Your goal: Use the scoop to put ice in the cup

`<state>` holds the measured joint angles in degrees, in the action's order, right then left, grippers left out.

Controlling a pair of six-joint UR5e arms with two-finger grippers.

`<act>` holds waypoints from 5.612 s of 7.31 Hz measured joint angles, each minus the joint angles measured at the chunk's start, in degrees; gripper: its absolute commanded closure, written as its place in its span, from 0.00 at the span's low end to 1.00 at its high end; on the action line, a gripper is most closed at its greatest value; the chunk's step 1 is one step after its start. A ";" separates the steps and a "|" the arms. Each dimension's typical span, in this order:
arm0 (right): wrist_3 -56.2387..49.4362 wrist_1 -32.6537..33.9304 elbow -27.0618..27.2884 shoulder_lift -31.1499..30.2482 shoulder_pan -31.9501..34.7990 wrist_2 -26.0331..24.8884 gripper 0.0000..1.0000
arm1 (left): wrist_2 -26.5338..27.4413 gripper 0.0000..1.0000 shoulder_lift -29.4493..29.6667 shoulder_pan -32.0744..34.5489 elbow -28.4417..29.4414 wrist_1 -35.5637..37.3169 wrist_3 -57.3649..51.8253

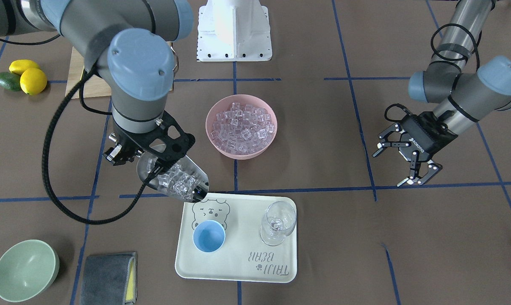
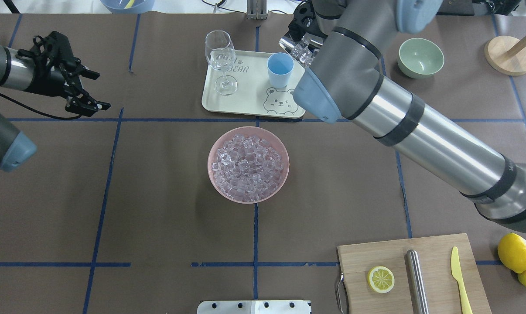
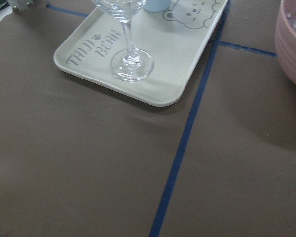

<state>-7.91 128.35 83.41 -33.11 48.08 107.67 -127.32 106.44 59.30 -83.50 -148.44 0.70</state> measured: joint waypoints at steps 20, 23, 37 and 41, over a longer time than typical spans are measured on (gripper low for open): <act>-8.69 15.51 -35.77 19.64 -0.61 -3.46 1.00 | -0.73 0.00 -8.26 18.18 -17.41 42.97 -0.52; -8.78 15.45 -35.85 19.69 -0.54 -3.46 1.00 | -0.73 0.00 -8.26 18.17 -17.38 42.97 -0.52; 6.94 10.64 13.96 -19.70 10.90 11.47 1.00 | -0.08 0.00 -7.76 18.16 -16.61 50.74 -0.01; 14.34 -11.46 24.62 -42.87 12.04 16.82 1.00 | -0.05 0.00 -11.10 20.10 -16.17 60.51 -2.79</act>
<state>6.43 116.89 108.03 -75.98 60.12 124.49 -127.38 95.34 79.40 -99.67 -87.93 -2.09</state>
